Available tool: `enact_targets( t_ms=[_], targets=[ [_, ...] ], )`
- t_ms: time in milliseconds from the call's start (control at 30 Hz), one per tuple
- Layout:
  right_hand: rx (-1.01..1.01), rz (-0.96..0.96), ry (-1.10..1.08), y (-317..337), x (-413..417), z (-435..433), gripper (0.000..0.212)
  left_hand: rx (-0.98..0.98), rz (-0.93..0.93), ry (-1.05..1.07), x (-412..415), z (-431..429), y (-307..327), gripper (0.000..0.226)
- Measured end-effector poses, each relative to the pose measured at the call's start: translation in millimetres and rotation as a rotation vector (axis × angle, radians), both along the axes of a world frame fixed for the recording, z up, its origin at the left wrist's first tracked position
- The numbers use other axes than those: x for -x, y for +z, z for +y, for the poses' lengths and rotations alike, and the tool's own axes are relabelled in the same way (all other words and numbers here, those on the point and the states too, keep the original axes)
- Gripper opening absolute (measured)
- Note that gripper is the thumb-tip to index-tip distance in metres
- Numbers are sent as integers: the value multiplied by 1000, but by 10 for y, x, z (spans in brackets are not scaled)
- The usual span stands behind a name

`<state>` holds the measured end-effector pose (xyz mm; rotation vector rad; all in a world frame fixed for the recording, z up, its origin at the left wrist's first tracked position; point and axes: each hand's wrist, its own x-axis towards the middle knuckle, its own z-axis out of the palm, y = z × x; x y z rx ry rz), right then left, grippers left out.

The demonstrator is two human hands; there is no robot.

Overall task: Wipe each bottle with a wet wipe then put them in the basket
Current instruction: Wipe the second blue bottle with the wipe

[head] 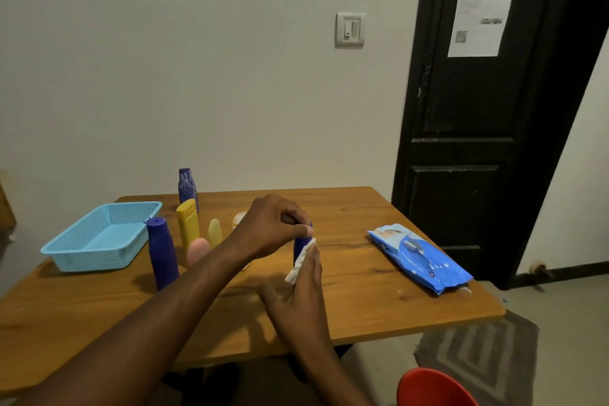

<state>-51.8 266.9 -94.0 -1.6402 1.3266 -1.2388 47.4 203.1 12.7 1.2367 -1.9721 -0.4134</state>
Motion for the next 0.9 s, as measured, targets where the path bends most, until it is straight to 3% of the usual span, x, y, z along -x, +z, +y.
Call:
enact_targets(
  t_ms=[100,267,333,500,667,800,900],
  targets=[
    [38,10,-13,131,54,-191,114,-18,-7,-42,-42,12,39,8],
    [-70,21,51,83,305,-497,74,-71,3,-82,-113,-15,38,13],
    [-139,39,107,-24,397,-488,69,-82,-1,-105,-100,-14,34,15],
    [-125,166,60,-215,457,-353,77,-69,-35,-140,-70,2,13,17],
    [-132,161,14,-255,293,-20,110,-76,-8,-131,-103,1,-23,19],
    [-51,15,35,-136,134,151,110,-51,-22,-136,-83,28,11,16],
    [102,39,9,30,96,128,109,-33,-36,-158,-98,40,40,13]
  ],
)
